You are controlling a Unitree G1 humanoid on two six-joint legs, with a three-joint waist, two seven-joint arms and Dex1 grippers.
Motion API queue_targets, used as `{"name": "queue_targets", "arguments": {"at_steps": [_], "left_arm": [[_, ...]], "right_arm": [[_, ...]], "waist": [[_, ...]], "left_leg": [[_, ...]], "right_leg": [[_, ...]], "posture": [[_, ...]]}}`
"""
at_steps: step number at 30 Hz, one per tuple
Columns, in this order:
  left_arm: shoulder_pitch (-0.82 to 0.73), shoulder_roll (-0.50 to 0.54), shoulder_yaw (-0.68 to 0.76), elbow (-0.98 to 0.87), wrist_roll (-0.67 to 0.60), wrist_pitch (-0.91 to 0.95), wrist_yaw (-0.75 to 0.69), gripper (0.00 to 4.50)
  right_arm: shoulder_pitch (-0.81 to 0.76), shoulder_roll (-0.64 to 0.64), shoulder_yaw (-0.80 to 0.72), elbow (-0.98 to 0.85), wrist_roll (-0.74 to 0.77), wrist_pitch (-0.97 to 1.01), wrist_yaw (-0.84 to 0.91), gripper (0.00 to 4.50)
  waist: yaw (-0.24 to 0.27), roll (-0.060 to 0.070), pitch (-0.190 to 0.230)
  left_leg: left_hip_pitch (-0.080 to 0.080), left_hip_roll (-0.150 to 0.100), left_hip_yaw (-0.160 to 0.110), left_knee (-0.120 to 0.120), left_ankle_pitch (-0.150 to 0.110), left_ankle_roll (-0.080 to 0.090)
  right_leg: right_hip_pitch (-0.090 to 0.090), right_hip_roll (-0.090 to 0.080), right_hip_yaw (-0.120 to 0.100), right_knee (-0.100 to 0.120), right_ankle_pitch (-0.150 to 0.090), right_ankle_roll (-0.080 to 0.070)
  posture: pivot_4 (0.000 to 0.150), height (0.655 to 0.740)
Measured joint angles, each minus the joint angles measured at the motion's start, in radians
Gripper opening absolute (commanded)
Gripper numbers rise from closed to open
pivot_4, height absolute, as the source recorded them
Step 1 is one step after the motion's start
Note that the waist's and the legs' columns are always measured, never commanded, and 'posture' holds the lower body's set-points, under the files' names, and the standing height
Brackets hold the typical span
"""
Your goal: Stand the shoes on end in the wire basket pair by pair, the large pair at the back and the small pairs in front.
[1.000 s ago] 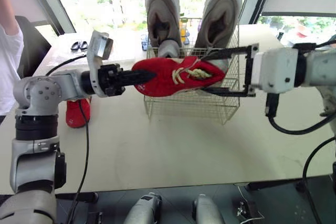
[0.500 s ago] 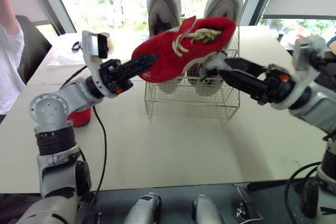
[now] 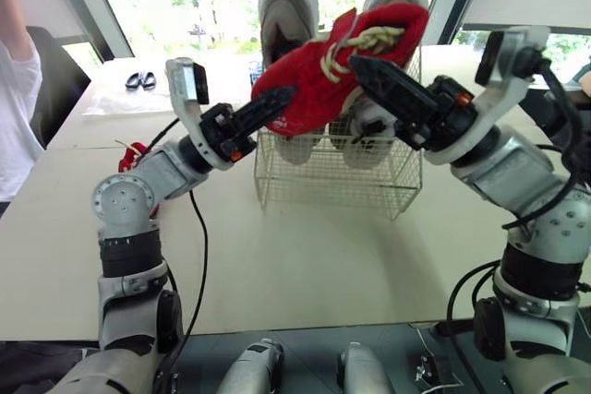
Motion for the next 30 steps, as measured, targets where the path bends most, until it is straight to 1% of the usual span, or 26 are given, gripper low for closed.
{"name": "queue_targets", "arguments": {"at_steps": [2, 4, 5, 6, 7, 8, 10, 11, 14, 16, 18, 21, 24, 26, 30], "left_arm": [[0.001, 0.0, -0.004, -0.001, 0.001, -0.005, 0.003, 0.24], [0.001, 0.0, -0.005, -0.001, -0.003, -0.005, 0.016, 1.29], [0.001, 0.004, -0.01, -0.001, 0.001, -0.003, 0.038, 1.71], [0.001, 0.007, -0.011, 0.002, 0.003, -0.002, 0.053, 2.27], [0.002, 0.01, -0.012, 0.002, 0.002, -0.001, 0.062, 2.62], [0.003, 0.024, -0.014, 0.0, 0.0, 0.004, 0.068, 3.14], [0.016, 0.057, -0.016, -0.015, -0.002, 0.019, 0.067, 4.16], [0.029, 0.081, -0.019, -0.031, -0.001, 0.028, 0.06, 4.45], [0.057, 0.187, -0.03, -0.083, 0.0, 0.061, -0.013, 4.45], [0.074, 0.285, -0.041, -0.107, 0.003, 0.088, -0.086, 4.45], [0.078, 0.376, -0.049, -0.113, 0.029, 0.1, -0.161, 4.45], [0.078, 0.446, -0.057, -0.107, 0.067, 0.102, -0.233, 4.45], [0.076, 0.464, -0.062, -0.084, 0.1, 0.095, -0.273, 4.45], [0.076, 0.464, -0.067, -0.083, 0.118, 0.087, -0.287, 4.45], [0.075, 0.46, -0.069, -0.082, 0.142, 0.07, -0.293, 4.45]], "right_arm": [[0.0, 0.0, 0.001, 0.008, 0.0, -0.008, 0.0, 2.81], [0.0, 0.0, 0.003, 0.017, 0.0, -0.017, -0.002, 1.88], [-0.002, 0.0, 0.005, 0.021, 0.0, -0.021, -0.004, 1.4], [-0.004, 0.0, 0.006, 0.025, -0.001, -0.022, -0.006, 0.97], [-0.007, -0.001, 0.006, 0.028, -0.001, -0.022, -0.006, 0.74], [-0.014, -0.007, 0.01, 0.03, -0.001, -0.02, -0.006, 0.59], [-0.032, -0.038, 0.022, 0.035, -0.001, -0.005, 0.001, 0.59], [-0.047, -0.071, 0.03, 0.043, -0.002, 0.01, 0.017, 0.59], [-0.087, -0.212, 0.049, 0.076, -0.053, 0.064, 0.141, 0.59], [-0.102, -0.36, 0.089, 0.104, -0.155, 0.086, 0.286, 0.59], [-0.117, -0.497, 0.161, 0.156, -0.315, 0.058, 0.479, 0.59], [-0.143, -0.604, 0.277, 0.234, -0.54, -0.059, 0.734, 0.59], [-0.18, -0.62, 0.374, 0.315, -0.734, -0.202, 0.92, 0.59], [-0.195, -0.609, 0.408, 0.363, -0.821, -0.271, 0.992, 0.59], [-0.207, -0.562, 0.444, 0.432, -0.946, -0.37, 1.069, 0.59]], "waist": [[0.0, 0.0, 0.0], [0.0, 0.0, 0.0], [0.0, 0.0, 0.0], [0.0, 0.0, 0.0], [0.0, 0.0, 0.0], [-0.001, 0.0, 0.0], [-0.004, 0.0, 0.0], [-0.004, 0.0, 0.0], [-0.002, 0.0, 0.0], [0.001, 0.001, 0.001], [0.002, 0.001, 0.001], [-0.001, 0.001, 0.001], [-0.004, 0.001, 0.001], [-0.004, 0.001, 0.001], [-0.002, 0.0, 0.001]], "left_leg": [[0.0, 0.0, 0.0, 0.0, 0.0, 0.0], [0.0, 0.0, 0.0, 0.0, 0.0, 0.0], [0.0, 0.0, 0.0, 0.0, 0.0, 0.0], [0.0, 0.0, 0.0, 0.0, 0.0, 0.0], [0.0, 0.0, 0.0, 0.0, 0.0, 0.0], [0.0, 0.0, 0.0, 0.0, 0.0, 0.0], [0.0, 0.0, 0.0, -0.001, 0.0, 0.0], [0.0, 0.0, 0.0, -0.001, 0.0, 0.0], [-0.001, 0.0, 0.0, -0.001, -0.001, 0.002], [0.0, 0.0, 0.0, -0.001, -0.003, 0.005], [0.0, -0.001, 0.0, 0.0, -0.003, 0.005], [0.0, 0.0, 0.001, -0.001, -0.003, 0.005], [0.0, 0.0, 0.001, -0.002, -0.003, 0.005], [0.0, 0.0, 0.001, -0.002, -0.003, 0.005], [-0.001, 0.0, 0.001, -0.002, -0.001, 0.001]], "right_leg": [[0.0, 0.0, 0.0, 0.0, 0.0, 0.0], [0.0, 0.0, 0.0, 0.0, 0.0, 0.0], [0.0, 0.0, 0.0, 0.0, 0.0, 0.0], [0.0, 0.0, 0.0, 0.0, 0.0, 0.0], [0.0, 0.0, 0.0, 0.0, 0.0, 0.0], [-0.001, 0.0, 0.0, 0.0, 0.0, 0.0], [-0.001, 0.0, 0.0, 0.0, 0.0, 0.0], [-0.001, 0.0, 0.001, 0.0, 0.0, 0.0], [-0.001, 0.0, 0.0, -0.001, 0.0, 0.0], [-0.003, 0.0, 0.0, -0.001, 0.0, 0.0], [-0.004, 0.0, -0.001, -0.002, 0.0, 0.0], [-0.004, 0.0, -0.001, -0.001, 0.0, 0.0], [-0.004, 0.0, -0.001, -0.001, 0.0, 0.0], [-0.004, 0.0, 0.0, -0.001, 0.0, 0.0], [-0.003, -0.001, 0.0, -0.002, 0.0, 0.0]], "posture": [[0.15, 0.74], [0.15, 0.74], [0.15, 0.74], [0.15, 0.74], [0.15, 0.74], [0.15, 0.74], [0.15, 0.74], [0.15, 0.74], [0.15, 0.74], [0.15, 0.74], [0.15, 0.74], [0.15, 0.74], [0.15, 0.74], [0.15, 0.74], [0.15, 0.74]]}}
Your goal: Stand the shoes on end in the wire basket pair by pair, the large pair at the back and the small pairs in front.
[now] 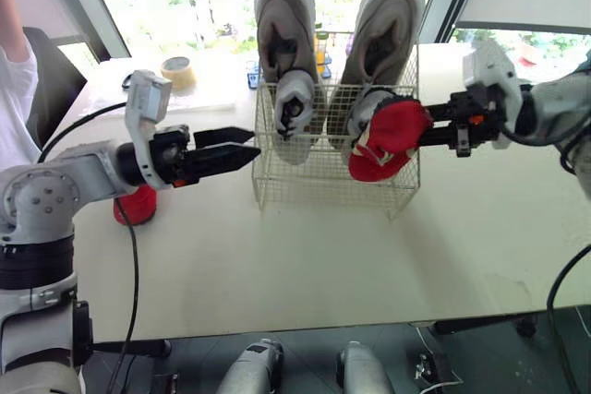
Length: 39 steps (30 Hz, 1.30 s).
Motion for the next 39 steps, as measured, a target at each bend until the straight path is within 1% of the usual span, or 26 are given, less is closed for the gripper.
{"name": "queue_targets", "arguments": {"at_steps": [4, 7, 12, 13, 14, 16, 17, 19, 20, 23, 27, 32, 37, 39], "left_arm": [[0.0, -0.008, 0.0, -0.001, 0.015, -0.009, -0.001, 4.45], [0.001, -0.009, 0.0, -0.005, 0.017, -0.008, -0.001, 4.45], [0.003, -0.009, -0.001, -0.016, 0.018, -0.008, -0.002, 4.45], [0.004, -0.009, -0.001, -0.017, 0.018, -0.008, -0.003, 4.49], [0.004, -0.009, -0.004, -0.018, 0.018, -0.008, -0.004, 4.5], [0.004, -0.008, -0.017, -0.018, 0.021, -0.008, -0.009, 4.5], [0.005, -0.008, -0.019, -0.018, 0.022, -0.008, -0.013, 4.5], [0.006, -0.004, -0.019, -0.018, 0.032, -0.008, -0.017, 4.5], [0.007, -0.002, -0.02, -0.018, 0.035, -0.008, -0.021, 4.5], [0.024, 0.017, -0.019, -0.018, 0.048, -0.009, -0.032, 4.5], [0.048, 0.053, -0.008, -0.013, 0.068, -0.014, -0.034, 4.5], [0.078, 0.087, 0.061, -0.009, 0.095, -0.033, -0.004, 4.5], [0.114, 0.106, 0.076, 0.0, 0.144, -0.06, 0.02, 4.5], [0.121, 0.136, 0.088, 0.032, 0.213, -0.1, 0.066, 4.5]], "right_arm": [[0.033, 0.037, 0.006, 0.029, -0.058, -0.039, 0.04, 0.59], [0.07, 0.066, 0.003, 0.05, -0.072, -0.048, 0.043, 0.59], [0.119, 0.1, -0.062, 0.073, -0.086, -0.063, 0.022, 0.59], [0.133, 0.111, -0.079, 0.077, -0.086, -0.069, 0.014, 1.08], [0.146, 0.117, -0.095, 0.075, -0.086, -0.07, 0.007, 1.66], [0.164, 0.119, -0.113, 0.069, -0.086, -0.062, -0.009, 2.49], [0.174, 0.119, -0.119, 0.059, -0.085, -0.053, -0.015, 3.06], [0.196, 0.119, -0.13, 0.021, -0.082, -0.038, -0.019, 4.08], [0.209, 0.117, -0.139, 0.001, -0.081, -0.029, -0.025, 4.43], [0.251, 0.089, -0.168, -0.064, -0.079, -0.005, -0.047, 4.43], [0.289, 0.011, -0.253, -0.144, -0.074, 0.021, -0.06, 4.43], [0.319, -0.076, -0.352, -0.191, -0.066, 0.044, -0.064, 4.43], [0.323, -0.103, -0.373, -0.189, -0.061, 0.049, -0.057, 4.43], [0.27, -0.104, -0.375, -0.203, -0.019, 0.081, -0.054, 4.43]], "waist": [[0.003, 0.0, 0.0], [0.003, 0.0, 0.0], [0.003, 0.0, 0.0], [0.003, 0.0, 0.0], [0.002, 0.0, 0.0], [0.002, 0.0, 0.0], [0.001, 0.0, 0.0], [0.0, 0.0, 0.0], [0.0, 0.0, 0.0], [0.003, 0.0, 0.0], [0.006, 0.0, 0.0], [0.005, 0.0, 0.0], [0.004, 0.0, 0.0], [-0.001, 0.003, 0.002]], "left_leg": [[0.0, 0.0, 0.0, 0.001, 0.0, 0.0], [0.0, 0.0, 0.0, 0.001, 0.0, 0.0], [0.0, 0.0, -0.001, 0.001, 0.0, 0.0], [0.0, 0.0, 0.0, 0.001, 0.0, 0.0], [0.0, 0.0, 0.0, 0.001, 0.0, 0.0], [0.0, 0.0, 0.0, 0.001, 0.0, 0.0], [0.0, 0.0, 0.0, 0.001, 0.0, 0.0], [0.0, 0.0, 0.0, 0.001, 0.0, 0.0], [0.0, 0.0, 0.0, 0.001, 0.0, 0.0], [0.0, 0.0, 0.0, 0.001, 0.0, 0.0], [0.0, 0.0, 0.0, 0.001, -0.001, 0.002], [0.0, 0.0, 0.0, 0.001, -0.003, 0.004], [0.0, 0.0, 0.0, 0.0, -0.003, 0.004], [0.0, 0.0, 0.0, 0.0, -0.003, 0.004]], "right_leg": [[0.001, 0.0, 0.0, 0.0, 0.0, 0.0], [0.001, 0.0, 0.0, 0.0, 0.0, 0.0], [0.001, 0.0, 0.0, 0.0, 0.0, 0.0], [0.002, 0.0, 0.0, 0.0, 0.0, 0.0], [0.002, 0.0, 0.0, 0.0, 0.0, 0.0], [0.002, 0.0, 0.0, 0.0, 0.0, 0.0], [0.001, 0.0, 0.0, 0.0, 0.0, 0.0], [0.001, 0.0, 0.0, 0.0, 0.0, 0.0], [0.002, 0.0, 0.0, 0.0, 0.0, 0.0], [0.001, 0.0, 0.0, 0.0, 0.0, 0.0], [0.001, 0.0, 0.0, 0.0, 0.0, 0.0], [0.001, 0.0, 0.0, 0.0, 0.0, 0.0], [0.001, 0.0, 0.0, 0.0, 0.0, 0.0], [0.001, 0.0, 0.001, 0.0, 0.0, 0.0]], "posture": [[0.15, 0.74], [0.15, 0.74], [0.15, 0.74], [0.15, 0.74], [0.15, 0.74], [0.15, 0.74], [0.15, 0.74], [0.15, 0.74], [0.15, 0.74], [0.15, 0.74], [0.15, 0.74], [0.15, 0.74], [0.15, 0.74], [0.15, 0.74]]}}
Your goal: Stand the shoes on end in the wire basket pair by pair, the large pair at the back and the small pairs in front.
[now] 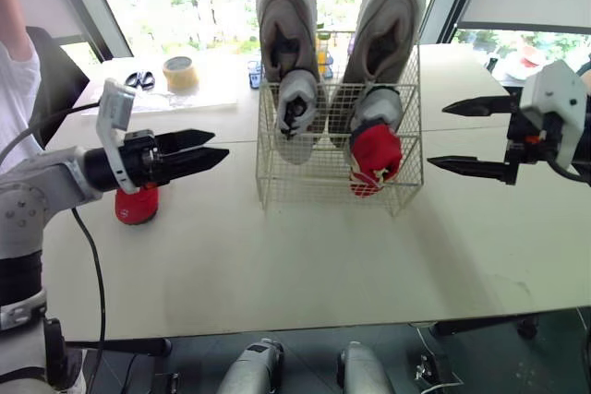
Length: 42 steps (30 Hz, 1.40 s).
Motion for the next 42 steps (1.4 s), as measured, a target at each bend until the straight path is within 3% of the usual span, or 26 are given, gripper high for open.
{"name": "queue_targets", "arguments": {"at_steps": [5, 9, 19, 25, 32, 35, 40, 41, 42], "left_arm": [[-0.087, 0.061, 0.009, 0.206, 0.205, -0.063, 0.181, 4.5], [-0.183, 0.106, -0.06, 0.429, 0.382, -0.068, 0.303, 4.5], [-0.298, 0.129, -0.182, 0.72, 0.544, -0.031, 0.205, 4.5], [-0.34, 0.067, -0.274, 0.926, 0.659, -0.106, 0.145, 4.5], [-0.431, -0.006, -0.277, 1.14, 0.75, -0.247, 0.124, 4.5], [-0.458, -0.051, -0.271, 1.22, 0.781, -0.327, 0.132, 3.19], [-0.485, -0.095, -0.27, 1.282, 0.817, -0.41, 0.135, 0.49], [-0.489, -0.097, -0.268, 1.289, 0.823, -0.417, 0.141, 0.13], [-0.493, -0.097, -0.262, 1.296, 0.825, -0.422, 0.144, 0.06]], "right_arm": [[-0.282, 0.085, 0.047, -0.08, 0.144, 0.08, 0.011, 4.43], [-0.362, 0.166, 0.152, -0.096, 0.176, 0.09, 0.057, 4.43], [-0.384, 0.205, 0.202, -0.085, 0.168, 0.086, 0.093, 4.43], [-0.368, 0.19, 0.197, -0.115, 0.169, 0.101, 0.084, 4.43], [-0.345, 0.172, 0.179, -0.151, 0.188, 0.143, 0.053, 4.43], [-0.34, 0.162, 0.159, -0.163, 0.198, 0.164, 0.037, 4.5], [-0.34, 0.158, 0.153, -0.176, 0.203, 0.183, 0.025, 4.5], [-0.34, 0.155, 0.153, -0.179, 0.203, 0.184, 0.023, 4.5], [-0.34, 0.151, 0.153, -0.181, 0.203, 0.186, 0.02, 4.5]], "waist": [[0.0, 0.001, 0.001], [0.004, -0.001, 0.0], [0.003, -0.003, 0.001], [0.003, -0.003, 0.001], [0.007, -0.004, 0.001], [0.012, -0.004, 0.0], [0.028, -0.001, -0.002], [0.028, -0.001, -0.002], [0.029, -0.001, -0.002]], "left_leg": [[0.001, 0.002, -0.001, -0.002, 0.0, -0.001], [0.001, -0.001, -0.001, 0.0, 0.0, 0.0], [0.0, -0.001, -0.001, 0.001, 0.0, -0.001], [0.0, -0.001, -0.001, 0.001, 0.0, -0.001], [0.0, -0.001, -0.001, 0.002, 0.0, 0.0], [0.0, -0.002, -0.001, 0.002, 0.0, 0.0], [0.002, -0.001, -0.001, 0.003, 0.0, 0.0], [0.002, -0.001, -0.001, 0.003, 0.0, 0.0], [0.002, -0.002, -0.001, 0.003, 0.0, 0.0]], "right_leg": [[-0.002, 0.001, -0.001, 0.0, 0.0, 0.0], [-0.003, 0.0, -0.001, -0.001, 0.0, 0.0], [-0.004, 0.0, -0.001, 0.001, 0.0, 0.0], [-0.004, 0.001, -0.001, 0.002, 0.0, 0.0], [-0.004, 0.0, -0.002, 0.002, 0.0, 0.0], [-0.003, 0.0, -0.002, 0.002, 0.0, 0.0], [-0.002, 0.0, -0.002, 0.004, 0.0, 0.0], [-0.002, 0.0, -0.002, 0.005, 0.0, 0.0], [-0.002, 0.0, -0.002, 0.005, 0.0, 0.0]], "posture": [[0.15, 0.74], [0.15, 0.74], [0.15, 0.74], [0.15, 0.74], [0.15, 0.74], [0.15, 0.74], [0.15, 0.74], [0.15, 0.74], [0.15, 0.74]]}}
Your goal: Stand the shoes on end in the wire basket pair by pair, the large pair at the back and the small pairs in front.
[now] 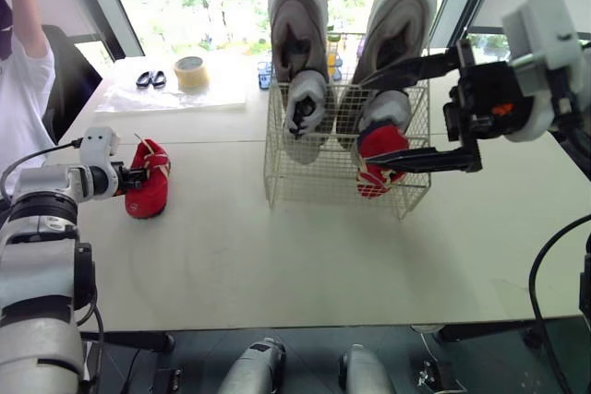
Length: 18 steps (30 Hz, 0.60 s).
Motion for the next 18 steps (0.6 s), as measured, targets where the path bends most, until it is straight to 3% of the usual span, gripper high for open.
{"name": "queue_targets", "arguments": {"at_steps": [5, 9, 14, 18], "left_arm": [[-0.034, -0.04, 0.117, -0.047, -0.09, 0.045, -0.077, 0.06], [-0.019, -0.145, 0.282, -0.513, -0.318, 0.116, -0.104, 0.06], [0.091, -0.351, 0.392, -1.153, -0.577, 0.204, 0.103, 0.06], [0.158, -0.409, 0.354, -1.411, -0.636, 0.258, 0.266, 0.06]], "right_arm": [[0.001, -0.012, -0.002, -0.001, -0.003, 0.005, -0.005, 4.5], [0.007, -0.014, -0.002, 0.002, -0.011, 0.003, -0.014, 4.5], [0.011, -0.008, 0.002, 0.032, -0.028, -0.014, -0.015, 4.5], [0.009, -0.005, 0.015, 0.054, -0.049, -0.033, -0.01, 4.5]], "waist": [[0.002, -0.006, 0.004], [-0.012, -0.016, 0.006], [-0.045, -0.015, 0.006], [-0.056, -0.015, 0.006]], "left_leg": [[-0.005, 0.0, -0.003, 0.002, 0.0, 0.0], [-0.033, 0.001, -0.006, 0.017, 0.005, -0.008], [-0.032, 0.0, -0.004, 0.017, 0.003, -0.005], [-0.03, 0.002, -0.005, 0.016, 0.005, -0.007]], "right_leg": [[-0.002, 0.0, -0.003, 0.0, 0.0, 0.0], [-0.019, 0.001, -0.006, 0.003, 0.003, -0.001], [-0.019, 0.0, -0.005, 0.001, 0.004, 0.0], [-0.019, 0.0, -0.004, 0.003, 0.005, -0.001]], "posture": [[0.15, 0.74], [0.15, 0.74], [0.15, 0.74], [0.15, 0.74]]}}
